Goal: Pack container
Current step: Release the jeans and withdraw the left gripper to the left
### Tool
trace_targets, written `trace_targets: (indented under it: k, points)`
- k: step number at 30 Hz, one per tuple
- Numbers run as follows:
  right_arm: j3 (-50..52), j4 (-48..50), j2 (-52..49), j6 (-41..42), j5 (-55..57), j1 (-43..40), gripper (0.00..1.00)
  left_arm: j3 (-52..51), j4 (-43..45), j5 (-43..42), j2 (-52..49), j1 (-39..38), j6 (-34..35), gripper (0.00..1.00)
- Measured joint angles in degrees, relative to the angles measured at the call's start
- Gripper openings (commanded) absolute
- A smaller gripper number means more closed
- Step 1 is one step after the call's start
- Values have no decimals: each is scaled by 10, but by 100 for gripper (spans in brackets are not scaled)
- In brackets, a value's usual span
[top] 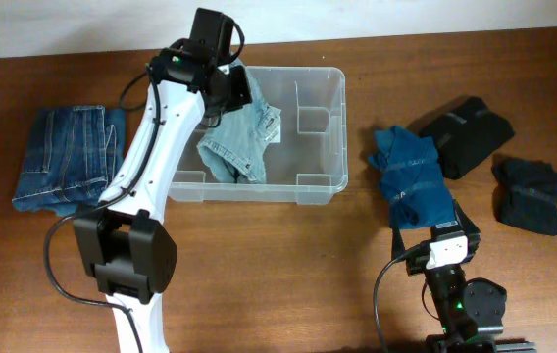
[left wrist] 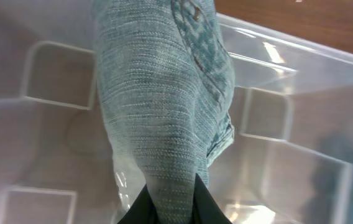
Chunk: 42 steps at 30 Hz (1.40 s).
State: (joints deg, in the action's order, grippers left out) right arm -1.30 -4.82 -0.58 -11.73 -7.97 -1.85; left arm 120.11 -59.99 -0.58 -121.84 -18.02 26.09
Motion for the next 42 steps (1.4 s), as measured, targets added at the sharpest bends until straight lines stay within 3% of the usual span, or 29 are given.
trace_targets:
  k: [4,5,6,8,16,22,30,33,34,36,37,40,42]
  points:
    - [0,0,0,0,0,0,98,-20,1,47,0,0,-10,4]
    - [0,0,0,0,0,0,98,-26,1,60,0,0,-13,15]
    - [0,0,0,0,0,0,98,-31,1,72,0,0,-17,32]
    - [0,0,0,0,0,0,98,-42,2,100,0,0,-24,41]
    - [0,0,0,0,0,0,98,-53,-8,206,0,2,-45,43]
    - [0,0,0,0,0,0,98,-53,13,256,0,2,-117,39]
    - [0,0,0,0,0,0,98,-54,37,230,0,2,-169,40]
    - [0,0,0,0,0,0,98,-50,4,213,0,5,-183,43]
    - [0,0,0,0,0,0,98,-45,-16,208,0,9,-186,47]
    - [0,0,0,0,0,0,98,-23,-41,200,0,22,-190,73]
    - [0,0,0,0,0,0,98,-8,-48,199,4,33,-191,81]
    - [0,0,0,0,0,0,98,14,-55,203,35,79,-194,92]
    - [0,0,0,0,0,0,98,22,-57,209,62,121,-195,93]
